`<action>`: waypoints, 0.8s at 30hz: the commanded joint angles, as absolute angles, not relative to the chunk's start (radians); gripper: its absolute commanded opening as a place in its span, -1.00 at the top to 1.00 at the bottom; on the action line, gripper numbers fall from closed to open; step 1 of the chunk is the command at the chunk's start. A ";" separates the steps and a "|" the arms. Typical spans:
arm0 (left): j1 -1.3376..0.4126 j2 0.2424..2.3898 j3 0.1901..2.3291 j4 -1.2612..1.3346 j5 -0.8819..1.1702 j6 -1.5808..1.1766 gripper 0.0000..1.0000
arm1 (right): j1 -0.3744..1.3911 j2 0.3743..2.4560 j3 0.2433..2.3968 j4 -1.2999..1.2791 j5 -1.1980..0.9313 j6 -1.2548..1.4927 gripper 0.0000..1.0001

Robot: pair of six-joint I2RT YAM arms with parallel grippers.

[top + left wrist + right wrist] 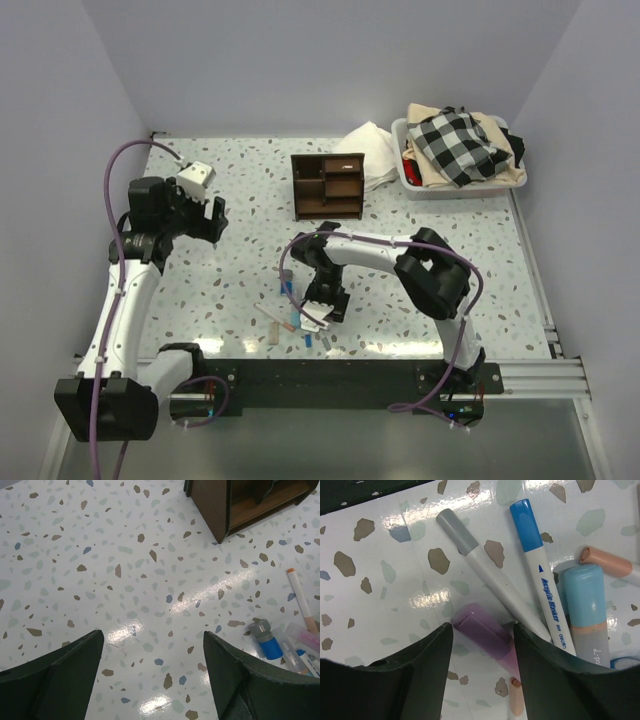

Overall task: Sort the stationery into containers
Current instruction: Pick up the pen from the center of the board.

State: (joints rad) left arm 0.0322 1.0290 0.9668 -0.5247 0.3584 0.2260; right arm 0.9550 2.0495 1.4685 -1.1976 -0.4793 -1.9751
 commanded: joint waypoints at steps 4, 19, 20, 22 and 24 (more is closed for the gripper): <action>0.055 1.002 0.960 -0.520 0.374 0.198 -0.72 | 0.982 2.074 1.468 -1.151 -0.437 -2.678 -0.08; 0.060 1.002 0.957 -0.517 0.400 0.192 -0.72 | 0.982 2.115 1.500 -1.140 -0.348 -2.663 0.20; 0.060 1.003 0.957 -0.515 0.400 0.190 -0.72 | 0.982 2.115 1.502 -1.131 -0.347 -2.657 0.21; 0.061 1.006 0.957 -0.514 0.402 0.190 -0.72 | 0.982 2.131 1.514 -1.112 -0.338 -2.635 0.34; 0.060 1.012 0.957 -0.511 0.408 0.190 -0.72 | 0.982 2.143 1.529 -1.109 -0.334 -2.614 0.55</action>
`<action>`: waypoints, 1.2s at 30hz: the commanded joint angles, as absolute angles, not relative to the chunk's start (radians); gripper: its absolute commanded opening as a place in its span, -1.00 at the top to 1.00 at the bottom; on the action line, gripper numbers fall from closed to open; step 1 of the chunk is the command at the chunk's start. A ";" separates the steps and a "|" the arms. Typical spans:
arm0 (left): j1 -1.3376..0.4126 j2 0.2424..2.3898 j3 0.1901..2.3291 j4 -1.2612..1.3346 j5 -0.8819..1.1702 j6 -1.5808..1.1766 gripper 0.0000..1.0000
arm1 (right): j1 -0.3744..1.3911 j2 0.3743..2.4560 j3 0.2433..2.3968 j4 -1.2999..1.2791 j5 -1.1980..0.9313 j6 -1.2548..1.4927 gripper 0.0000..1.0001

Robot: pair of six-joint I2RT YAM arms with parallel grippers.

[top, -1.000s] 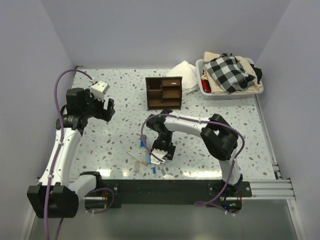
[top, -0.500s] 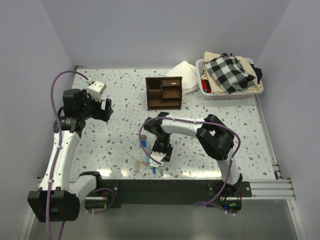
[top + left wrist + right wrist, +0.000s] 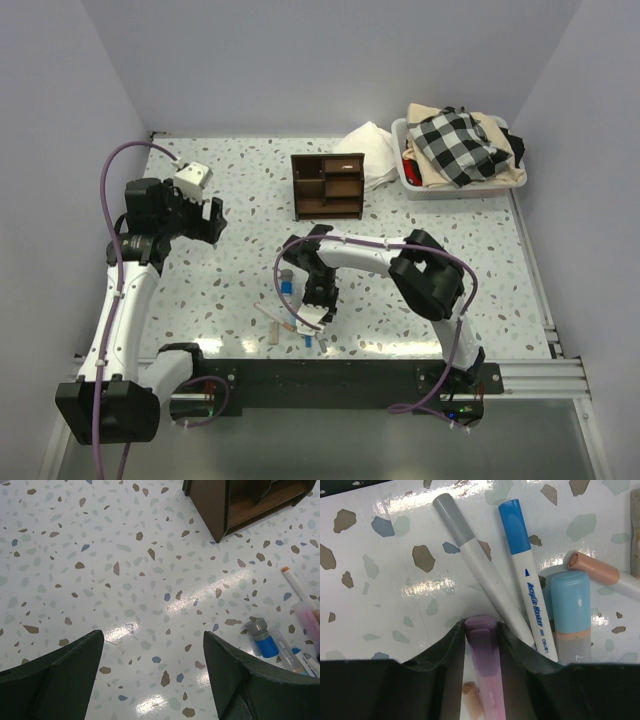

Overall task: Sort the stationery into containers
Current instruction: Pick up the pen from the center of the board, then place the pen in the storage box.

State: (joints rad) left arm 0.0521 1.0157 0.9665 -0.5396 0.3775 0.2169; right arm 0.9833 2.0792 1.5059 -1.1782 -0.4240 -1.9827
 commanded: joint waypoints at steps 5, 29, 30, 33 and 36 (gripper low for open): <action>0.060 1.026 0.962 -0.502 0.420 0.192 -0.72 | 0.982 2.123 1.543 -1.054 -0.341 -2.544 0.90; 0.060 1.305 1.107 -0.296 0.430 0.126 -0.72 | 0.678 2.189 2.344 -0.330 -0.385 -0.555 1.00; 0.060 1.318 1.117 -0.288 0.417 0.120 -0.72 | 0.640 2.191 2.335 -0.290 -0.376 -0.496 1.00; 0.060 1.357 1.130 -0.272 0.405 0.101 -0.71 | 0.583 2.198 2.300 -0.125 -0.313 -0.335 1.00; 0.060 1.388 1.143 -0.272 0.414 0.091 -0.71 | 0.548 2.227 2.302 -0.052 -0.290 -0.256 1.00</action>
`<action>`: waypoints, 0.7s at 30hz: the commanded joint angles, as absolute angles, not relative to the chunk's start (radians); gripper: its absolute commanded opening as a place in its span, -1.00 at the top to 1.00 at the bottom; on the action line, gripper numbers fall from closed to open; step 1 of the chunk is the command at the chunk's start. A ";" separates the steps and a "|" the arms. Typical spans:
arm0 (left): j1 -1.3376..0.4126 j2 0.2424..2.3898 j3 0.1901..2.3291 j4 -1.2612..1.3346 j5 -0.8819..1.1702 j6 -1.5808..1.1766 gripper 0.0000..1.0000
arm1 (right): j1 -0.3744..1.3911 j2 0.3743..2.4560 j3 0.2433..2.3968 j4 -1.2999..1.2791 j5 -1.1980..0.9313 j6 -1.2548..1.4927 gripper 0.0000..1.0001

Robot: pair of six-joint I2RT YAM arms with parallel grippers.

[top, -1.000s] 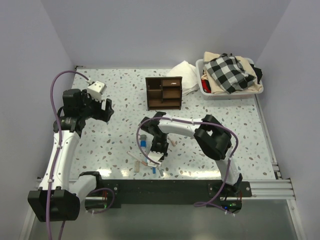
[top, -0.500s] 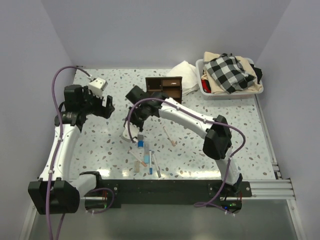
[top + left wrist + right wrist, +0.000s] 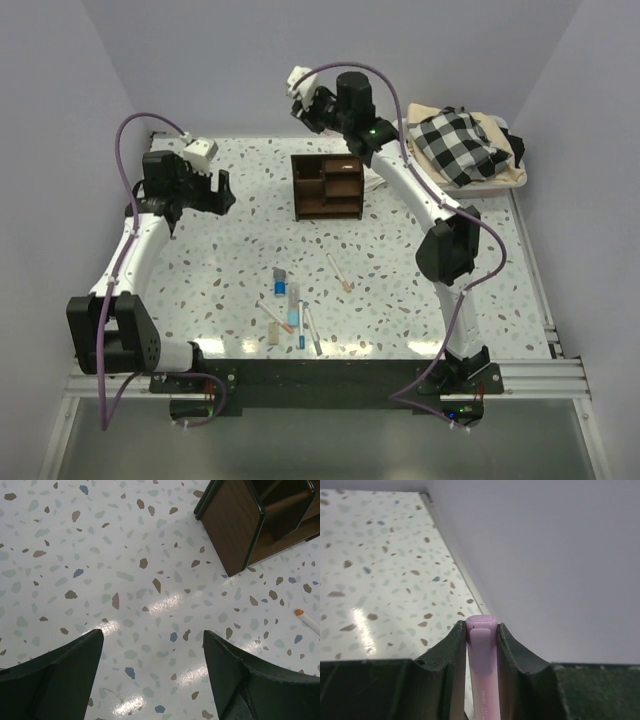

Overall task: Sort the stationery into containers
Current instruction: Place the pen in the storage box.

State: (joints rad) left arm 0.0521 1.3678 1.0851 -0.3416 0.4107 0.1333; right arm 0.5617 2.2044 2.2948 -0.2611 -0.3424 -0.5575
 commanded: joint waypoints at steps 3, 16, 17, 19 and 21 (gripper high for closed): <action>0.060 1.417 1.163 -0.285 0.436 0.092 -0.71 | 0.514 2.253 2.303 -0.005 -0.284 -0.122 1.00; 0.058 1.523 1.239 -0.324 0.462 0.144 -0.68 | 0.480 2.273 2.160 0.204 -0.345 0.176 1.00; 0.058 1.523 1.242 -0.324 0.459 0.146 -0.68 | 0.482 2.270 2.146 0.212 -0.342 0.176 1.00; 0.058 1.529 1.247 -0.330 0.456 0.158 -0.68 | 0.480 2.267 2.112 0.236 -0.333 0.184 1.00; 0.058 1.535 1.250 -0.333 0.449 0.166 -0.68 | 0.482 2.267 2.099 0.238 -0.333 0.193 1.00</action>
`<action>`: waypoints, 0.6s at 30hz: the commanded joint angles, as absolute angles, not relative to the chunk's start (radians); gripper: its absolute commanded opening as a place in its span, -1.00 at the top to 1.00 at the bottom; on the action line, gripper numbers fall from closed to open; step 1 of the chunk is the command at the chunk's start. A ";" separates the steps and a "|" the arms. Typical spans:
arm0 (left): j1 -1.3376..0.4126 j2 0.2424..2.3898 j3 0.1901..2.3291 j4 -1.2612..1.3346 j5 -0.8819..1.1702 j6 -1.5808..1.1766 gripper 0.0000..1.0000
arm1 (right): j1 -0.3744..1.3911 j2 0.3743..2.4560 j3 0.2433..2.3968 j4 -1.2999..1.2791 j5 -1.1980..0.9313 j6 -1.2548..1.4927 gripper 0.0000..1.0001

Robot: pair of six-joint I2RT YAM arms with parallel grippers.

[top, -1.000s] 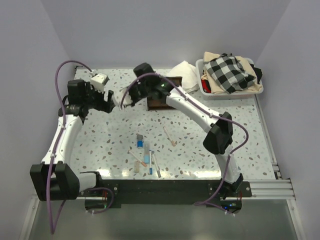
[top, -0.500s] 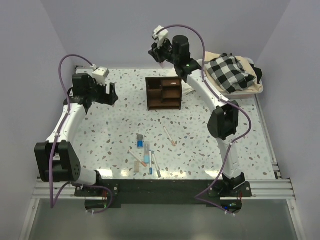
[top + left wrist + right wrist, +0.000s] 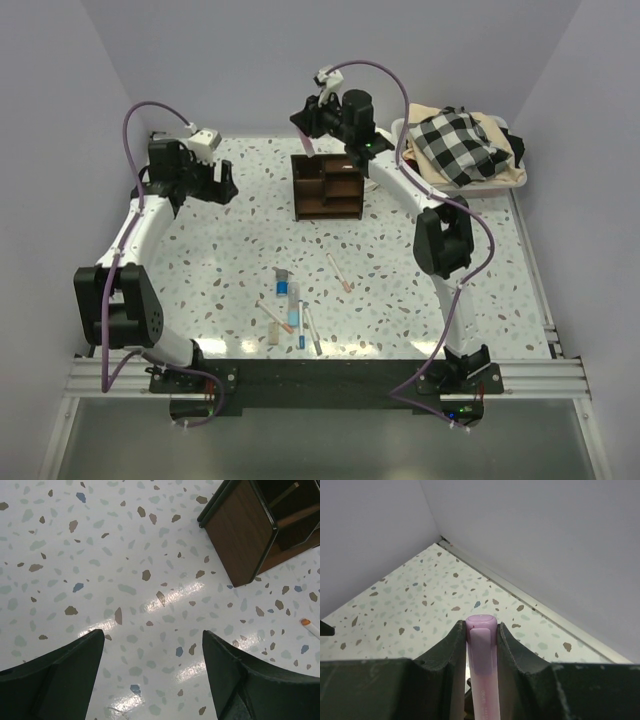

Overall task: Sort the stationery into containers
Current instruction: Place the pen in the storage box.

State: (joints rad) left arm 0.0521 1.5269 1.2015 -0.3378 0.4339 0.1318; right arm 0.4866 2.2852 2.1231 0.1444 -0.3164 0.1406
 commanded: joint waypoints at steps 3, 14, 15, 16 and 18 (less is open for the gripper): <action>0.058 1.548 1.261 -0.344 0.446 0.167 -0.67 | 0.483 2.258 2.062 0.259 -0.345 0.207 1.00; 0.057 1.560 1.258 -0.344 0.448 0.181 -0.67 | 0.506 2.165 1.795 0.405 -0.293 0.149 0.95; 0.057 1.563 1.261 -0.345 0.446 0.183 -0.67 | 0.505 2.157 1.777 0.447 -0.290 0.146 0.53; 0.057 1.563 1.264 -0.347 0.446 0.183 -0.67 | 0.505 2.143 1.761 0.460 -0.299 0.137 0.31; 0.057 1.562 1.269 -0.348 0.442 0.186 -0.67 | 0.506 2.132 1.738 0.477 -0.310 0.133 -0.07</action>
State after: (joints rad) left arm 0.0521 1.5593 1.2213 -0.3538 0.4339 0.1619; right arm 0.5049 2.2364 1.7782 0.3340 -0.3241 0.1635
